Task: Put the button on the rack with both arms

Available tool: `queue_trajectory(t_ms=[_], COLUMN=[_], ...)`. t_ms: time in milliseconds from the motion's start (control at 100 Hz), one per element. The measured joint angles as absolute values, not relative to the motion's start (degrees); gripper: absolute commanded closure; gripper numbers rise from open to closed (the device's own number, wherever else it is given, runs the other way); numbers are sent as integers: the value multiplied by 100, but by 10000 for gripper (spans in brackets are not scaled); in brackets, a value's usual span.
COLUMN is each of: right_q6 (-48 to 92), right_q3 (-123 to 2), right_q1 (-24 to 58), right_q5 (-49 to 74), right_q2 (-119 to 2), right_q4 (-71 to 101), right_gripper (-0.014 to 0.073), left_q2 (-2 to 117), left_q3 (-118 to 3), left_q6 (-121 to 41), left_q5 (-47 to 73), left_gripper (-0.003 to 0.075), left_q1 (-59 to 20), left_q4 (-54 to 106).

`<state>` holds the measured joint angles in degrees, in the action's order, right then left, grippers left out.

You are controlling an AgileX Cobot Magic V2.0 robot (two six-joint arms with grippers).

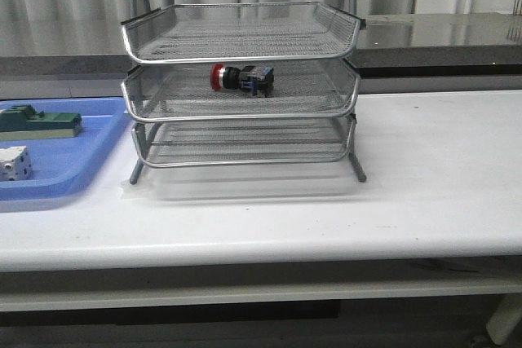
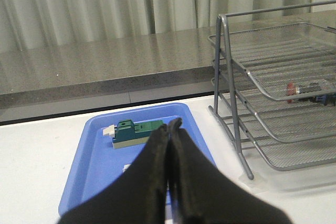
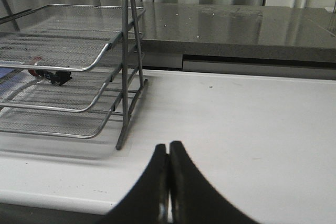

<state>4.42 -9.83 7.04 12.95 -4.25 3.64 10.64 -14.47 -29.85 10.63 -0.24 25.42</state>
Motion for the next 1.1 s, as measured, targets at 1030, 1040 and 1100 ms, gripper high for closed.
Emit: queue_trajectory(t_ms=[1030,1040,1100], right_q6=[392,392,392], right_q3=[167,167,167], right_q1=[648,648,648], right_q5=[617,617,617], right_q2=[56,56,56], right_q4=[205,205,205], right_gripper=[654,654,654], left_q2=[1064,1064,1064], left_q3=[-1425,-1425,-1425], left_q6=[-2985,-2985,-2985], left_q5=[1063,1063,1063], left_gripper=[741,741,741], left_q1=[-24,-24,-24], left_q4=[2542,2542,2542])
